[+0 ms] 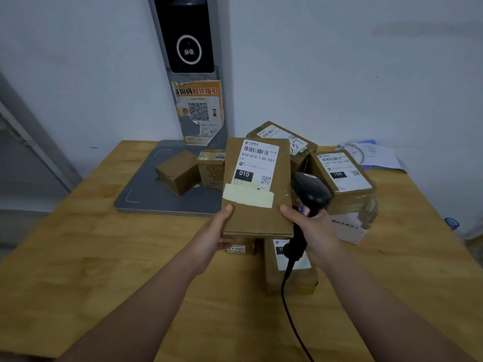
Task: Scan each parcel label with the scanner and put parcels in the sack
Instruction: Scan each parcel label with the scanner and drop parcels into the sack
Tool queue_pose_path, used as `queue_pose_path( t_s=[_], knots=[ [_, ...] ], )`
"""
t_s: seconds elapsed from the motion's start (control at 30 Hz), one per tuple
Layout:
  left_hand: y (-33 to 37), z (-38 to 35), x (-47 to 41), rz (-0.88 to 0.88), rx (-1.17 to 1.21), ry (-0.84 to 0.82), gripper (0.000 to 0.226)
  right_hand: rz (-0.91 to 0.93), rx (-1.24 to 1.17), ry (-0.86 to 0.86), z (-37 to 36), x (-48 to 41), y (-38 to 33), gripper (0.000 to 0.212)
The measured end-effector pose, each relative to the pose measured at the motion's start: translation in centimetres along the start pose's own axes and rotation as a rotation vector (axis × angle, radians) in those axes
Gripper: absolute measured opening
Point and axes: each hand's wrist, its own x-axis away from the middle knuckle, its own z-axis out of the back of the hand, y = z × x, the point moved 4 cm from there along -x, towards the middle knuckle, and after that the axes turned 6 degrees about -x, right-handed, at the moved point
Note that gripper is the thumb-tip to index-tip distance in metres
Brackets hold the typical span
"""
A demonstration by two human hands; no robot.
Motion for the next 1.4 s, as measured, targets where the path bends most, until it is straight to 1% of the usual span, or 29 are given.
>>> queue_pose_path(
  t_s=[0.07, 0.13, 0.2, 0.27, 0.33, 0.43, 0.5, 0.6, 0.63, 0.73, 0.8, 0.87, 0.9, 0.93, 1.07, 1.13, 1.2, 1.3, 1.4],
  knots=[
    [0.4, 0.2, 0.0, -0.01, -0.056, -0.006, 0.048, -0.017, 0.013, -0.024, 0.6, 0.0, 0.0, 0.073],
    [1.6, 0.4, 0.0, -0.056, -0.048, -0.001, 0.041, -0.03, 0.056, -0.058, 1.2, 0.1, 0.0, 0.071],
    [3.0, 1.2, -0.6, -0.071, 0.009, 0.071, 0.031, -0.056, 0.137, -0.105, 1.7, 0.2, 0.1, 0.079],
    [4.2, 2.5, -1.1, -0.076, 0.033, 0.152, 0.027, -0.081, 0.212, -0.155, 2.1, 0.3, 0.2, 0.086],
    [5.1, 3.9, -1.8, -0.09, -0.038, 0.177, 0.035, -0.107, 0.262, -0.172, 2.3, 0.4, 0.1, 0.093],
    [5.9, 4.2, -2.0, -0.08, -0.155, 0.126, 0.047, -0.124, 0.299, -0.204, 2.3, 0.3, -0.1, 0.092],
    [6.0, 4.2, -2.1, -0.056, -0.18, 0.145, 0.052, -0.142, 0.324, -0.232, 2.0, 0.2, -0.3, 0.085],
    [5.8, 4.5, -2.1, -0.006, -0.17, 0.192, 0.052, -0.167, 0.338, -0.242, 1.8, 0.0, -0.2, 0.053],
    [5.7, 4.6, -2.1, 0.011, -0.149, 0.202, 0.052, -0.172, 0.347, -0.237, 1.8, -0.1, -0.2, 0.046],
    [5.5, 5.0, -2.0, 0.011, -0.172, 0.235, 0.052, -0.167, 0.383, -0.2, 1.5, 0.0, -0.2, 0.035],
    [5.5, 5.5, -1.9, -0.018, -0.193, 0.277, 0.054, -0.108, 0.432, -0.113, 0.8, 0.2, -0.4, 0.029],
    [5.4, 5.9, -1.9, -0.046, -0.19, 0.314, 0.056, 0.026, 0.523, 0.02, -0.2, 0.7, -1.1, 0.022],
    [5.3, 6.1, -1.8, -0.055, -0.183, 0.324, 0.056, 0.095, 0.549, 0.055, -1.1, 1.1, -1.5, 0.019],
    [5.3, 6.2, -1.9, -0.061, -0.178, 0.331, 0.056, 0.14, 0.571, 0.053, -2.1, 1.6, -1.8, 0.015],
    [4.7, 6.7, -2.0, -0.063, -0.161, 0.334, 0.061, 0.155, 0.699, -0.064, -5.6, 3.5, -1.5, 0.026],
    [4.2, 7.0, -2.2, -0.049, -0.157, 0.331, 0.068, 0.162, 0.739, -0.069, -6.3, 4.0, -1.2, 0.024],
    [3.7, 7.1, -2.3, -0.039, -0.162, 0.328, 0.071, 0.171, 0.781, -0.072, -6.6, 4.4, -0.9, 0.022],
    [3.2, 7.3, -2.4, -0.011, -0.158, 0.329, 0.068, 0.171, 0.803, -0.074, -6.6, 4.7, -0.7, 0.021],
    [2.8, 7.3, -2.5, 0.031, -0.083, 0.31, 0.061, 0.12, 0.78, -0.082, -6.4, 4.5, -0.3, 0.019]
  ],
)
